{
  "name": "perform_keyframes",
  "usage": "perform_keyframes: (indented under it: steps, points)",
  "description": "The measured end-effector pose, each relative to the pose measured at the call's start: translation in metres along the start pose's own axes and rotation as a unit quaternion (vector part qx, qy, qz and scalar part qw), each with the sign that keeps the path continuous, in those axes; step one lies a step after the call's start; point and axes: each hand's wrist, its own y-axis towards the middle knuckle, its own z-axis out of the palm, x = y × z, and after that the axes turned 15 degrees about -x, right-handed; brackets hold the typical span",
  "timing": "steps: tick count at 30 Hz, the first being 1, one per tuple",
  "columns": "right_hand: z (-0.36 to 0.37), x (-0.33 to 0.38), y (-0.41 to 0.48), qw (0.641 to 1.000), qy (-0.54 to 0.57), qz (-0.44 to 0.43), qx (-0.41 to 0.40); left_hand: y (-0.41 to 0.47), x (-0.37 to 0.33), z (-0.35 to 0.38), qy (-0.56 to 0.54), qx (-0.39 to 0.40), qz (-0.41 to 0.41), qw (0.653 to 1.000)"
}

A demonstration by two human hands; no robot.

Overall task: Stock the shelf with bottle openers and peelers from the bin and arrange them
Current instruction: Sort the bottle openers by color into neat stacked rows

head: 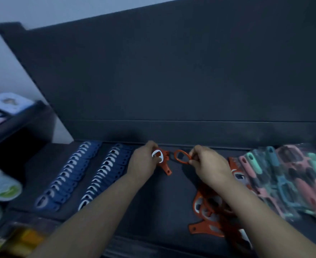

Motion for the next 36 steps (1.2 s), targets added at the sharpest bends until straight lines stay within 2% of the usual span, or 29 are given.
perform_keyframes:
  steps: [2,4,9,15,21,24,28,30,36]
  points:
    - [0.011,0.014,-0.003,1.000,-0.012,-0.006,0.013,-0.007,0.024,-0.013,0.013,-0.002,-0.015,1.000]
    - [0.020,0.023,-0.006,1.000,-0.016,-0.006,0.025,-0.008,0.041,-0.018,0.072,-0.002,-0.015,0.997]
    - [0.030,0.035,-0.008,0.999,-0.015,0.013,0.037,0.002,0.051,-0.012,0.140,-0.009,-0.001,0.990]
    - [0.034,0.041,-0.012,0.998,-0.026,0.037,0.038,0.016,0.053,0.002,0.141,-0.003,0.029,0.990]
    - [0.042,0.055,-0.005,0.998,-0.025,0.032,0.053,0.026,0.058,-0.003,0.115,-0.005,0.021,0.993]
    - [0.051,0.066,0.000,0.997,-0.023,0.016,0.075,0.031,0.065,-0.019,0.119,-0.031,0.072,0.990]
    - [0.065,0.080,0.002,0.995,-0.033,-0.002,0.097,0.035,0.086,-0.044,0.246,-0.031,0.203,0.947]
    - [0.071,0.084,0.002,0.995,-0.031,-0.003,0.097,0.035,0.094,-0.053,0.265,-0.029,0.215,0.940]
    - [0.085,0.090,0.005,0.993,-0.077,-0.015,0.088,0.033,0.101,-0.064,0.252,-0.028,0.195,0.947]
